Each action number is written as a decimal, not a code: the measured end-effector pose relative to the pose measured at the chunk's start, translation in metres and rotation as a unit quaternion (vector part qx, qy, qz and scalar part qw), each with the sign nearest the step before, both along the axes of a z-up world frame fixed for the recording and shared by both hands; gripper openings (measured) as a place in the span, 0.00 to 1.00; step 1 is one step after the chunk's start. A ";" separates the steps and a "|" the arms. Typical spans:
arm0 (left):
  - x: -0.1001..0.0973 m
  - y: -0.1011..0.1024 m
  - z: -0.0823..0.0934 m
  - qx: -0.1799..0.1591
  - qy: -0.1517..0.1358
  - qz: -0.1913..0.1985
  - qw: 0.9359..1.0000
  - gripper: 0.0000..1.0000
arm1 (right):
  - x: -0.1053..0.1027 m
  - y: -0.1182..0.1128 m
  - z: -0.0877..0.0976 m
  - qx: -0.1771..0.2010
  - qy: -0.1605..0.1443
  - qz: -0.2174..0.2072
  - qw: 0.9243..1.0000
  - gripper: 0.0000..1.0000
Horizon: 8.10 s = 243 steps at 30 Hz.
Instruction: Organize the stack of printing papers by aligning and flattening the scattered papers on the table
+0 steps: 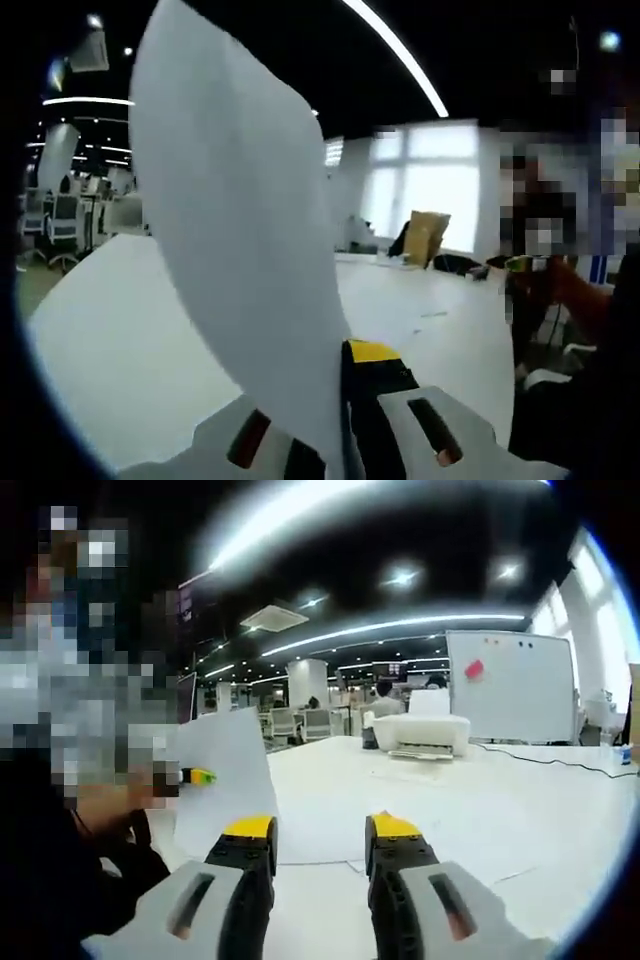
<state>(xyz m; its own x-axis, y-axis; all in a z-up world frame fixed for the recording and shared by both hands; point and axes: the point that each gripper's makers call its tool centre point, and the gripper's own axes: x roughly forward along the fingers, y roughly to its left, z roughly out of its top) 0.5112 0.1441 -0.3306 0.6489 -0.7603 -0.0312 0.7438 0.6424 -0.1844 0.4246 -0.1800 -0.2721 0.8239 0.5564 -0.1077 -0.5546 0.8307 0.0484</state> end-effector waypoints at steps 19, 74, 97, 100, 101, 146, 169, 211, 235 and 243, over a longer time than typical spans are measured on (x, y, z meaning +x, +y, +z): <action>0.011 0.038 -0.024 -0.010 0.019 0.044 0.999 0.05 | 0.004 0.008 -0.009 -0.001 0.017 0.001 1.000 0.30; 0.009 0.051 -0.022 -0.038 -0.009 0.052 0.998 0.06 | 0.061 0.047 -0.046 -0.030 0.077 -0.008 0.997 0.45; 0.008 0.051 -0.022 -0.041 -0.008 0.047 0.998 0.06 | 0.090 0.043 -0.067 -0.028 0.095 -0.045 0.994 0.49; 0.008 0.050 -0.021 -0.043 -0.007 0.045 0.998 0.06 | 0.092 0.042 -0.070 -0.033 0.098 -0.048 0.993 0.49; 0.008 0.050 -0.021 -0.043 -0.007 0.045 0.998 0.06 | 0.093 0.042 -0.071 -0.035 0.100 -0.049 0.993 0.49; 0.012 0.050 -0.028 -0.023 0.004 0.054 0.998 0.06 | 0.149 0.044 -0.128 -0.031 0.127 -0.092 0.987 0.57; 0.012 0.052 -0.026 -0.028 0.001 0.052 0.998 0.06 | 0.157 0.058 -0.146 -0.049 0.142 -0.087 0.985 0.56; 0.011 0.049 -0.030 -0.012 -0.002 0.053 0.999 0.06 | 0.138 0.070 -0.154 -0.096 0.140 -0.086 0.982 0.54; 0.011 0.048 -0.031 -0.004 -0.004 0.052 0.999 0.06 | 0.137 0.086 -0.153 -0.099 0.130 -0.037 0.986 0.10; 0.011 0.049 -0.030 -0.009 -0.005 0.051 0.999 0.06 | 0.140 0.078 -0.141 -0.052 0.128 -0.031 0.990 0.00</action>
<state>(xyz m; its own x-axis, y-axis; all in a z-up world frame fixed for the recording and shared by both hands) 0.5223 0.1934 -0.3606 0.7233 -0.6905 -0.0105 0.6765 0.7116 -0.1898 0.5645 -0.1019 -0.4130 0.7950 0.4803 -0.3706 -0.4828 0.8708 0.0929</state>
